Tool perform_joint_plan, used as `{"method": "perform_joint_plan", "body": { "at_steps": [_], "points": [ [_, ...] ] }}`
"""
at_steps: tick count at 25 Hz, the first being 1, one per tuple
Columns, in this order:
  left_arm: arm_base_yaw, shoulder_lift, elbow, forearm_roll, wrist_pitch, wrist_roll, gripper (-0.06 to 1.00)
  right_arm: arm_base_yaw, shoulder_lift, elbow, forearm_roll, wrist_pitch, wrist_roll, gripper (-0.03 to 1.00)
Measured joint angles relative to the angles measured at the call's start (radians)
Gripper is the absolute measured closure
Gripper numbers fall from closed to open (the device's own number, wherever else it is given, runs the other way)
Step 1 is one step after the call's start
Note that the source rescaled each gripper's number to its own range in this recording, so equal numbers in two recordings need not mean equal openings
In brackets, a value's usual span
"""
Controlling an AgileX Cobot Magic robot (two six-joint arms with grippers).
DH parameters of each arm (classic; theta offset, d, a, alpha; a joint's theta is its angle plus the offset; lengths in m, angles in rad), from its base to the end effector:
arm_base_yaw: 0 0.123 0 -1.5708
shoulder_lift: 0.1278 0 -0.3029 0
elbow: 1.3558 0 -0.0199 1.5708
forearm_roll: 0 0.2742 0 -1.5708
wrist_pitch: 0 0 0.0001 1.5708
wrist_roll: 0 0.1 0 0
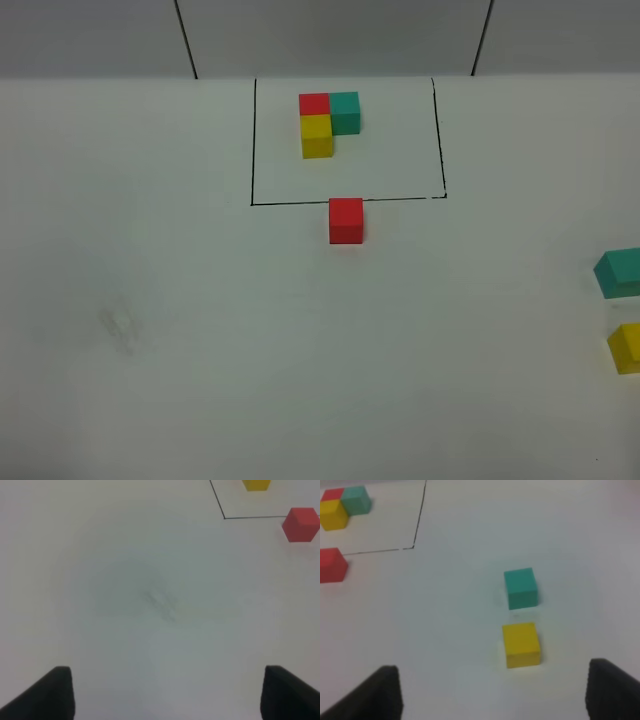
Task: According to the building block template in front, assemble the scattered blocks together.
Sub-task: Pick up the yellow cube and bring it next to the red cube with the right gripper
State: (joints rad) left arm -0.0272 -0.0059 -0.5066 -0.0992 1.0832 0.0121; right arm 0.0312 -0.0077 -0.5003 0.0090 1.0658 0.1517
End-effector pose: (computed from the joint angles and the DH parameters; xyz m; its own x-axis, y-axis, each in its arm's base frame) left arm 0.0025 -0.0088 0.2848 -0.4662 -0.0217 -0.8844 0.0886 0.9935 -0.0711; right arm 0.0042 0.0009 0.2841 -0.4536 0.1413 -0.8799 0.0327 0.9893 0.1421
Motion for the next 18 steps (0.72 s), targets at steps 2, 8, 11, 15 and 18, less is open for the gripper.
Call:
{"method": "perform_joint_plan", "body": {
  "at_steps": [2,8,11,15,18],
  "points": [
    [0.0,0.0,0.0,0.0,0.0,0.0,0.16,0.0,0.0,0.0,0.0,0.0,0.0,0.41],
    [0.0,0.0,0.0,0.0,0.0,0.0,0.16,0.0,0.0,0.0,0.0,0.0,0.0,0.41],
    [0.0,0.0,0.0,0.0,0.0,0.0,0.16,0.0,0.0,0.0,0.0,0.0,0.0,0.41],
    [0.0,0.0,0.0,0.0,0.0,0.0,0.16,0.0,0.0,0.0,0.0,0.0,0.0,0.41],
    [0.0,0.0,0.0,0.0,0.0,0.0,0.16,0.0,0.0,0.0,0.0,0.0,0.0,0.41]
  ]
}}
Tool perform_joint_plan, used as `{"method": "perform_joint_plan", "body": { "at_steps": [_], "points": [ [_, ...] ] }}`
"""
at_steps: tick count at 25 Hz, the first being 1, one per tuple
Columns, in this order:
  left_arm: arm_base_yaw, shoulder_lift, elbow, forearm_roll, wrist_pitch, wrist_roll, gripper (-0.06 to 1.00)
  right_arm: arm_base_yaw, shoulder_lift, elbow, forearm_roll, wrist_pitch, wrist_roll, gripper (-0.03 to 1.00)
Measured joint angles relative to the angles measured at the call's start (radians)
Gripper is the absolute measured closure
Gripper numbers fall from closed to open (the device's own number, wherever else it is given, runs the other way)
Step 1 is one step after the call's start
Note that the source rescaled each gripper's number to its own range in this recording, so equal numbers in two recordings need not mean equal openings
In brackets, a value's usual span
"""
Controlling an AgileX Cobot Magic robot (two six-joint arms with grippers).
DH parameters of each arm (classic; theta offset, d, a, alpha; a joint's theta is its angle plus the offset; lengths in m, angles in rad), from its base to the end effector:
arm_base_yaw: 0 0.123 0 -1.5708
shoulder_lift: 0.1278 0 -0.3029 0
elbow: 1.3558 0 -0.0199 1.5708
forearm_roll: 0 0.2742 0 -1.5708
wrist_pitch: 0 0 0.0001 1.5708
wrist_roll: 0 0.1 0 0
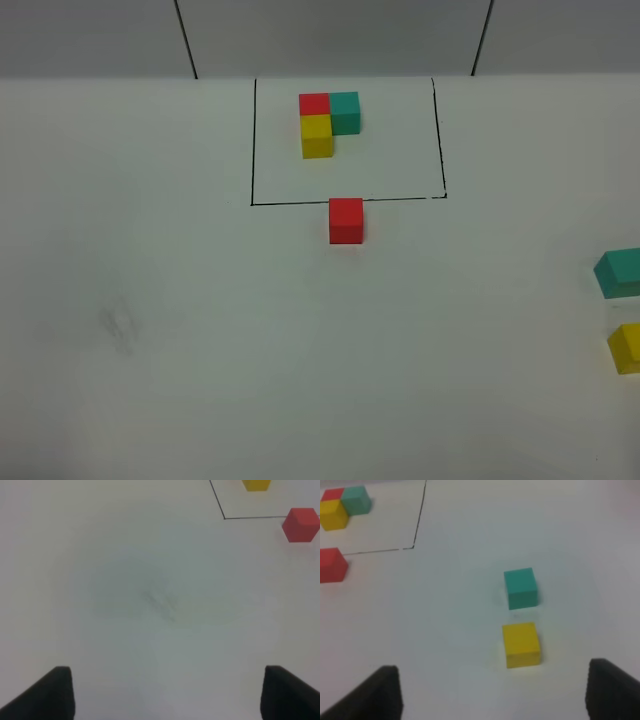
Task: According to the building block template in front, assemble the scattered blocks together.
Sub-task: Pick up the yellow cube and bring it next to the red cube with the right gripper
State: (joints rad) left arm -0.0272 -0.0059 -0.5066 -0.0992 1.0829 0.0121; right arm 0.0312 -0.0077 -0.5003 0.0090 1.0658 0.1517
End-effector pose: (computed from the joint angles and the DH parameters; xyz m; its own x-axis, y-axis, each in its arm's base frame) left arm 0.0025 -0.0088 0.2848 -0.4660 -0.0217 -0.8845 0.0886 0.9935 -0.0711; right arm 0.0042 0.0009 0.2841 -0.4536 0.1413 -0.8799 0.0327 0.9893 0.1421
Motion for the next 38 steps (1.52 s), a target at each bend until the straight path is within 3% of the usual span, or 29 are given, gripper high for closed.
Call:
{"method": "perform_joint_plan", "body": {
  "at_steps": [18,23,31,38],
  "points": [
    [0.0,0.0,0.0,0.0,-0.001,-0.001,0.16,0.0,0.0,0.0,0.001,0.002,0.0,0.41],
    [0.0,0.0,0.0,0.0,-0.001,-0.001,0.16,0.0,0.065,-0.076,0.004,0.033,-0.006,0.4],
    [0.0,0.0,0.0,0.0,-0.001,-0.001,0.16,0.0,0.47,-0.227,0.013,0.133,-0.097,0.27],
    [0.0,0.0,0.0,0.0,-0.002,-0.001,0.16,0.0,0.896,-0.236,0.013,0.042,-0.127,0.21]
  ]
}}
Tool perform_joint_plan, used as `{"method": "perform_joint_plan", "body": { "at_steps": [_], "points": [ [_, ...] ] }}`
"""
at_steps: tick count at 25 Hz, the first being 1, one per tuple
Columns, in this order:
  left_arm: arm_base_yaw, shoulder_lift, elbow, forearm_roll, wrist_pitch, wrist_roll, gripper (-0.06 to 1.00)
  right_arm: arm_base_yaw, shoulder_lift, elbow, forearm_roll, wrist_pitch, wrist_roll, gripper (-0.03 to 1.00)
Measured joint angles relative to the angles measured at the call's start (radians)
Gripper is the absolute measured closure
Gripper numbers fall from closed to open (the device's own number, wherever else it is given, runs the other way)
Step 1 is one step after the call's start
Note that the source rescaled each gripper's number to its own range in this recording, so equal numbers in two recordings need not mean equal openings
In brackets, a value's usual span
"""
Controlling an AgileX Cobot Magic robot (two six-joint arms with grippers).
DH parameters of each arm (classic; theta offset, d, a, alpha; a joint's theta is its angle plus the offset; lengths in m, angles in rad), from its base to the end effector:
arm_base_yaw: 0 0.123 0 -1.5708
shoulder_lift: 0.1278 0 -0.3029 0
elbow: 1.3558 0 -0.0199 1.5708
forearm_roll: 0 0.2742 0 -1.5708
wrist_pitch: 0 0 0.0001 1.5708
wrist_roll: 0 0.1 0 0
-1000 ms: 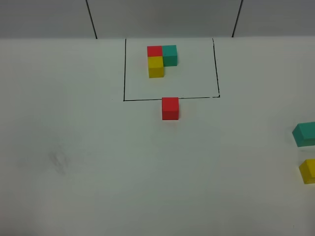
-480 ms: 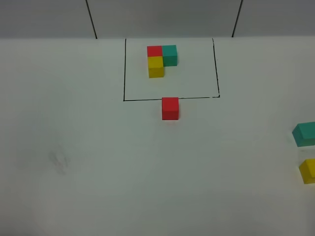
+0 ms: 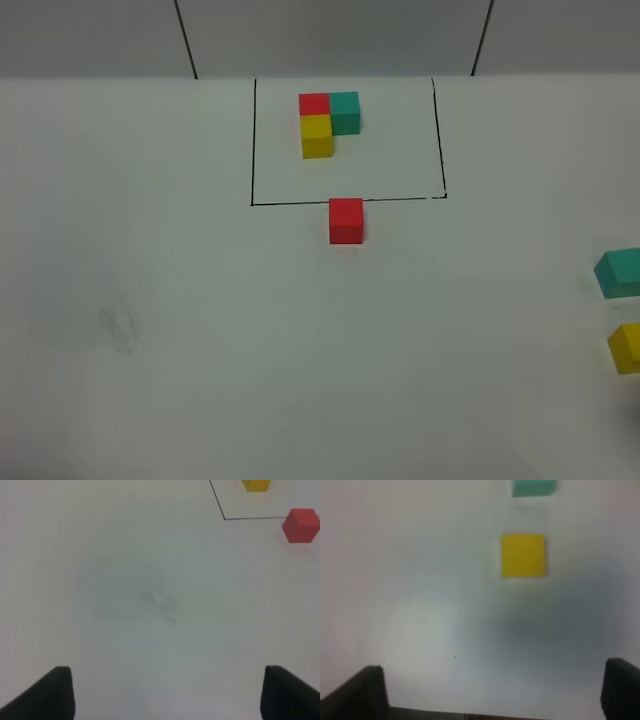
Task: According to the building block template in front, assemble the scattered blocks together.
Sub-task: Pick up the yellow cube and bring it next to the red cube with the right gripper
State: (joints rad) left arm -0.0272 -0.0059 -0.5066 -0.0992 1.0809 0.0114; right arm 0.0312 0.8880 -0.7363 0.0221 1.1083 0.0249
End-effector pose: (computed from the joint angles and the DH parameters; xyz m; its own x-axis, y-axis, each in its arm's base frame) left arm 0.0026 -0.0088 0.2850 -0.4643 -0.0226 -0.8854 0.0882 0.9935 -0.0717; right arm 0.1538 0.0068 0.2904 -0.9221 0.0060 -0.3868 -0.0068 0.9995 0.0317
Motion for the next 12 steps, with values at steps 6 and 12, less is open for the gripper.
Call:
{"method": "perform_joint_plan", "body": {
  "at_steps": [6,12],
  "points": [
    [0.0,0.0,0.0,0.0,0.0,0.0,0.16,0.0,0.249,0.0,-0.001,-0.112,-0.003,0.21],
    [0.0,0.0,0.0,0.0,-0.001,-0.001,0.16,0.0,0.363,0.0,-0.022,-0.225,-0.003,0.21]
  ]
}}
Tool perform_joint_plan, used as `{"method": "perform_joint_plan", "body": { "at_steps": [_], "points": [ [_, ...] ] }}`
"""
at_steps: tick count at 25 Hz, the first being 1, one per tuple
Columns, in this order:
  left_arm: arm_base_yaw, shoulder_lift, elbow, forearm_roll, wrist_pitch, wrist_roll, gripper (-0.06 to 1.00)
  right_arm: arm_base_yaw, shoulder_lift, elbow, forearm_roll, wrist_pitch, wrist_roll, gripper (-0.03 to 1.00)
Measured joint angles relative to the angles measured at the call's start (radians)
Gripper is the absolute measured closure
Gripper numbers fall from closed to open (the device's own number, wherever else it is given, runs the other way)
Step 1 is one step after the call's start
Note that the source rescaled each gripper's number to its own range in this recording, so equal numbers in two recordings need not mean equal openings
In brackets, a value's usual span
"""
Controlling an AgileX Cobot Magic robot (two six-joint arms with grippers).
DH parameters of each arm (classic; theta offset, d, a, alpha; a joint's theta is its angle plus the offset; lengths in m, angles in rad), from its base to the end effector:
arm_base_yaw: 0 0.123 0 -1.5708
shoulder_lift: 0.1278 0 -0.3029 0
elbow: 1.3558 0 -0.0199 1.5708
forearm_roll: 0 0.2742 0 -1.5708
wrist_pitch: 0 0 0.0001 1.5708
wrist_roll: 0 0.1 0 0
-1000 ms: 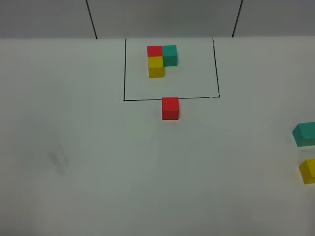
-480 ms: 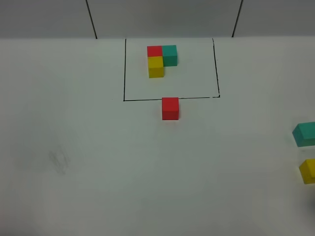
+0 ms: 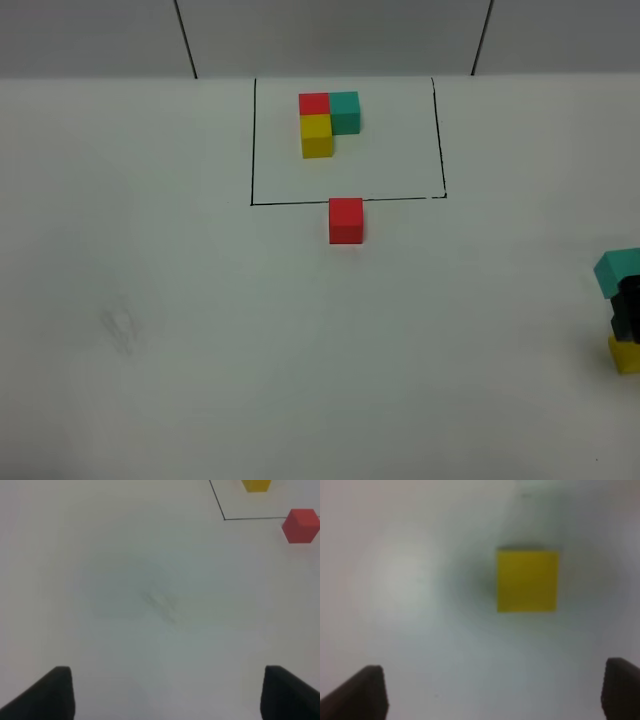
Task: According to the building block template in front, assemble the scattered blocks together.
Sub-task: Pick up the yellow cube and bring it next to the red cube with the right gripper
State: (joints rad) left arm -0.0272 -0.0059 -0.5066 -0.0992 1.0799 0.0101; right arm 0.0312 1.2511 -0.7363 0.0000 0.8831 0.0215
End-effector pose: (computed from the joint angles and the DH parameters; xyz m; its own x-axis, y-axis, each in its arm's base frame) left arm 0.0026 -0.0088 0.2851 -0.4635 -0.0240 -0.8858 0.0876 0.9935 -0.0728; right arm 0.2255 0.0070 0.2281 -0.9663 -0.0087 -0.2571 -0.0104 0.9999 0.0055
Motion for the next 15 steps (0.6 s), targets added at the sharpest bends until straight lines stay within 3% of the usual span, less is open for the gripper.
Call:
{"method": "perform_joint_plan", "body": {
  "at_steps": [3,10,15],
  "points": [
    [0.0,0.0,0.0,0.0,0.0,-0.002,0.16,0.0,0.025,-0.001,-0.006,-0.05,0.0,0.21],
    [0.0,0.0,0.0,0.0,0.0,-0.002,0.16,0.0,0.083,0.001,-0.071,-0.066,0.0,0.21],
    [0.0,0.0,0.0,0.0,0.0,-0.01,0.16,-0.012,0.131,0.061,-0.073,-0.153,0.0,0.21]
  ]
}}
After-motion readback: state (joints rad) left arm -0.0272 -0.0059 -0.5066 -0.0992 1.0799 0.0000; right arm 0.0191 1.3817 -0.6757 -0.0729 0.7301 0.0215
